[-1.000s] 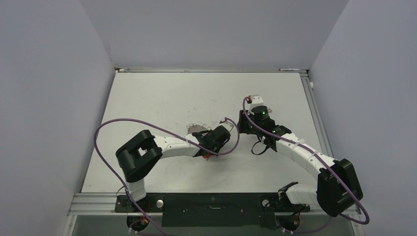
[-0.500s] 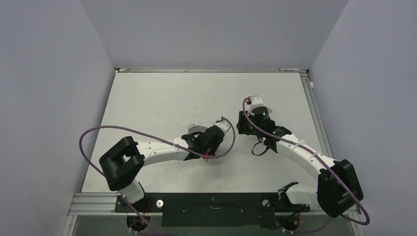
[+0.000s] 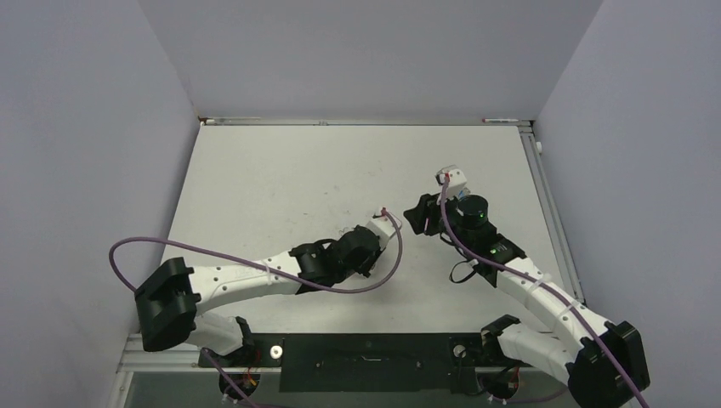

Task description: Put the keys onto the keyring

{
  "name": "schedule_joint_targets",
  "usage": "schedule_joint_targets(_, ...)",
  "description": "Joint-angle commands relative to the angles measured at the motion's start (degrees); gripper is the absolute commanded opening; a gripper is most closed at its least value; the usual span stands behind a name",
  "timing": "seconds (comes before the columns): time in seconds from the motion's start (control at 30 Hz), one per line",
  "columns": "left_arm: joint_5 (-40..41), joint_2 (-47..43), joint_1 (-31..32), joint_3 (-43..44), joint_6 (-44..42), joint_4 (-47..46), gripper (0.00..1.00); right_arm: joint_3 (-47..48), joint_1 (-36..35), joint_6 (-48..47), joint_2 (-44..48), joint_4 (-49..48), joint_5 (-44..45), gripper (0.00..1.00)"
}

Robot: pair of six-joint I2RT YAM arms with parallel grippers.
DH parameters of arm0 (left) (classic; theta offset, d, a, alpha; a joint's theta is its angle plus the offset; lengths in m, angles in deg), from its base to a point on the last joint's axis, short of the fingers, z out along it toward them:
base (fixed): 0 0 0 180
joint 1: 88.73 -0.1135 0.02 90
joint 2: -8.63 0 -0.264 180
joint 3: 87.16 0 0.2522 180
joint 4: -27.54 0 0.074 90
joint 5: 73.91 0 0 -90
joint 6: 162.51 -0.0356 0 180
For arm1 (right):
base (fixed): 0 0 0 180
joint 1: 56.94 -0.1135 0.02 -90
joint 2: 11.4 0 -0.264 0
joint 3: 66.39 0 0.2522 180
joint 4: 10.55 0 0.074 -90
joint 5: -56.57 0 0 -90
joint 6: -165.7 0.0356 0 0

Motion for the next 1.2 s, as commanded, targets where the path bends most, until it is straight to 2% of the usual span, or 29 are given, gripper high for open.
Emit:
schedule_joint_targets(0.0,3.5,-6.1,2.8,0.8,-2.6,-0.6,0.0,-2.5,0.5,-0.7,5.4,-9.2,-6.9,0.44)
schedule_joint_targets(0.37,9.8,-19.1,11.5,2.9,-8.5,8.5,0.0,-9.7,0.3,1.7,16.1,-26.1,-25.2,0.47)
schedule_joint_targets(0.53,5.5,-27.4,12.0,2.1,-9.0,9.9,0.0,-11.2,0.0,5.5,18.0,-35.6,-37.3,0.47)
schedule_joint_targets(0.7,-1.0,-35.0,12.0,-0.9,-10.9,6.7,0.0,-10.6,-3.1,9.2,17.0,-42.5,-43.6,0.46)
schedule_joint_targets(0.77,-3.3,-37.3,12.0,-2.1,-11.3,5.3,0.0,-9.2,-6.2,8.2,15.7,-41.7,-44.4,0.45)
schedule_joint_targets(0.93,-7.0,-41.1,12.0,-6.0,-12.8,1.9,0.0,-3.3,-16.8,-1.4,12.4,-31.6,-41.9,0.43)
schedule_joint_targets(1.17,-9.0,-43.1,12.0,-7.2,-12.8,2.7,0.0,2.5,-22.5,-7.0,6.9,-25.1,-39.5,0.38)
